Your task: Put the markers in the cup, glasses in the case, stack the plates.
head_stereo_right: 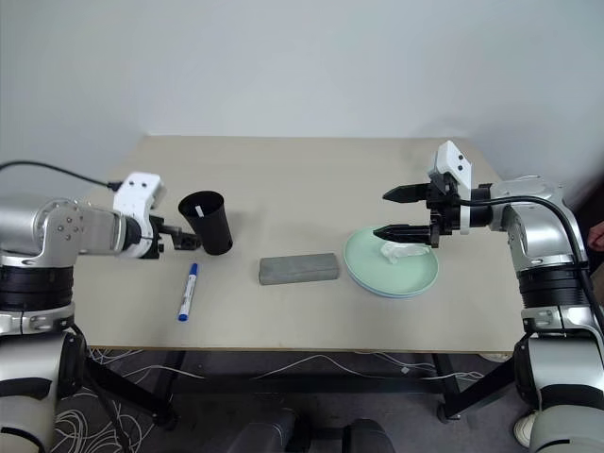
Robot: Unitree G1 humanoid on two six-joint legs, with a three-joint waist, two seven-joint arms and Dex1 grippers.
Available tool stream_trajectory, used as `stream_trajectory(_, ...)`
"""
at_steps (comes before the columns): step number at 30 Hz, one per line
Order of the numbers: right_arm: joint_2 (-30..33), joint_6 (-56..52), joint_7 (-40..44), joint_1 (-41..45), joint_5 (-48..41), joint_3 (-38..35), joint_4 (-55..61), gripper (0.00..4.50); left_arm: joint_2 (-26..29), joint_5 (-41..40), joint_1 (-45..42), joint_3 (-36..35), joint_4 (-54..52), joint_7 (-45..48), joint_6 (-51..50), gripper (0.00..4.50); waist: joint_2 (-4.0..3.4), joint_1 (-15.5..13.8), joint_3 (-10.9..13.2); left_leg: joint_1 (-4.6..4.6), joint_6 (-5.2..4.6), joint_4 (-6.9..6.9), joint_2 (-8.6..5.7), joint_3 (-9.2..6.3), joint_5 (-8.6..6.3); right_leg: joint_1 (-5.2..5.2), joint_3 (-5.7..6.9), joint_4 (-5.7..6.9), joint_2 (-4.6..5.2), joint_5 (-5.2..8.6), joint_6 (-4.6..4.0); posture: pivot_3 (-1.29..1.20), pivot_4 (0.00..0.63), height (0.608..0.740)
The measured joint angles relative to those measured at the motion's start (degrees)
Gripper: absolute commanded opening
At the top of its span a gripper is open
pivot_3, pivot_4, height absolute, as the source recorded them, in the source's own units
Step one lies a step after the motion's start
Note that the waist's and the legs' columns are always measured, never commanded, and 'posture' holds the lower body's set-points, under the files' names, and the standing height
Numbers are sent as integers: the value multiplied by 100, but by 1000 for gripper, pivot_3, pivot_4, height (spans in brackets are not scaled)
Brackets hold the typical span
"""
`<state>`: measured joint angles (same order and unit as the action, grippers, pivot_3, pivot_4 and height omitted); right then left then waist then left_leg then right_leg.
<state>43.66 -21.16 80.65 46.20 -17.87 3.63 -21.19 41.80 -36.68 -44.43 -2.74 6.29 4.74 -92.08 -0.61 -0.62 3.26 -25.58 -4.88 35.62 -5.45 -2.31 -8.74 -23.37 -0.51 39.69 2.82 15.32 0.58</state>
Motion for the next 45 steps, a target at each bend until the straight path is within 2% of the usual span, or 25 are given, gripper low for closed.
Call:
stream_trajectory(14, -9, -90, -62, -196, -3, 5, 259, 4500, 16, -1999, 177, 32, 864, -2231, 0, 4477, 4, -7, 0, -3, -1, 2, -1, 8, -1, 0, -6, -2, 6, -2, -6, 0, 0, 709)
stream_trajectory(20, -61, -102, -83, -199, -4, 55, 277, 4500, 37, -2505, 202, 136, 1019, -2866, 0, 4477, 5, -8, -1, -3, -1, 4, -1, 11, -1, 1, -8, -2, 8, -3, -7, 0, 0, 709)
stream_trajectory(28, -81, -113, -124, -259, -9, 63, 382, 4500, 20, -2874, 191, 190, 1145, -3238, 0, 4477, 6, -10, -1, -3, -1, 4, -1, 11, -1, 1, -6, -3, 8, -3, -7, 0, 0, 709)
stream_trajectory(36, -98, -125, -173, -267, -9, 63, 414, 4500, -156, -3219, -386, 158, 1416, -3516, 0, 4477, 9, -8, -1, -5, -1, 11, -1, 13, -1, 3, -5, -2, 10, -2, -6, 0, 0, 709)
stream_trajectory(45, -165, -125, -250, -294, -9, 64, 455, 4500, -624, -3201, -291, 113, 1810, -3931, 0, 4477, 12, -9, -1, -6, 0, 17, -1, 11, 0, 1, -9, -3, 8, -3, -6, 0, 0, 709)
